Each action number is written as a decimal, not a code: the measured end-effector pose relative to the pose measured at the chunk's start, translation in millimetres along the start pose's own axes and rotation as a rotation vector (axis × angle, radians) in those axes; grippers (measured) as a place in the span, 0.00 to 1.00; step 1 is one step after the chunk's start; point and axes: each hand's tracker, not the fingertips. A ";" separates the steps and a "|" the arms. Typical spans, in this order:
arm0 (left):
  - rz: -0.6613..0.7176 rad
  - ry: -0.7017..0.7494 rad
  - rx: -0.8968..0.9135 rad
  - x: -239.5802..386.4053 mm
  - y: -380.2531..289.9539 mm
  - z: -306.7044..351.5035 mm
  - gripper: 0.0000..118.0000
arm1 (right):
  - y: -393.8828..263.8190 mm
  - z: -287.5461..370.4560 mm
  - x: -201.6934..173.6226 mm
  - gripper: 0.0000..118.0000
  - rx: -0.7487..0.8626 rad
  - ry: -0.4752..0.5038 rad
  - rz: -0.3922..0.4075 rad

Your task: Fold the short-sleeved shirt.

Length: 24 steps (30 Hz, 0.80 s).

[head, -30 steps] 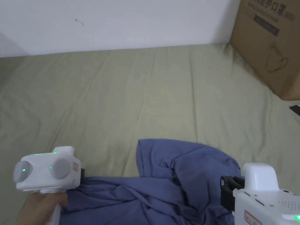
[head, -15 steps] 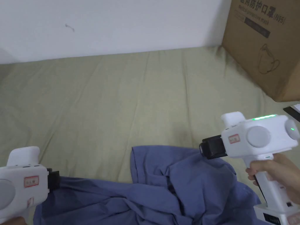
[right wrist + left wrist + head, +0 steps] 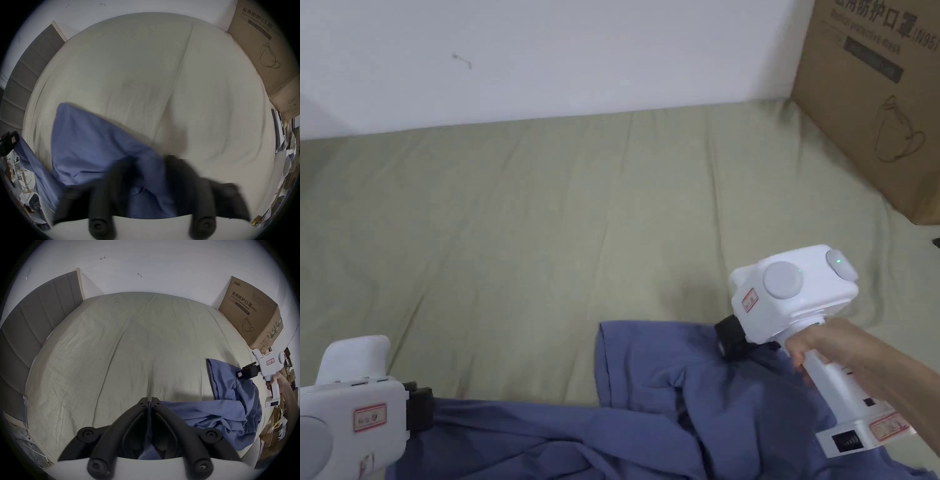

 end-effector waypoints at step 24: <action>0.012 0.038 0.364 -5.8 53.4 173.5 0.00 | -59.2 320.5 111.3 0.01 0.583 0.147 -0.277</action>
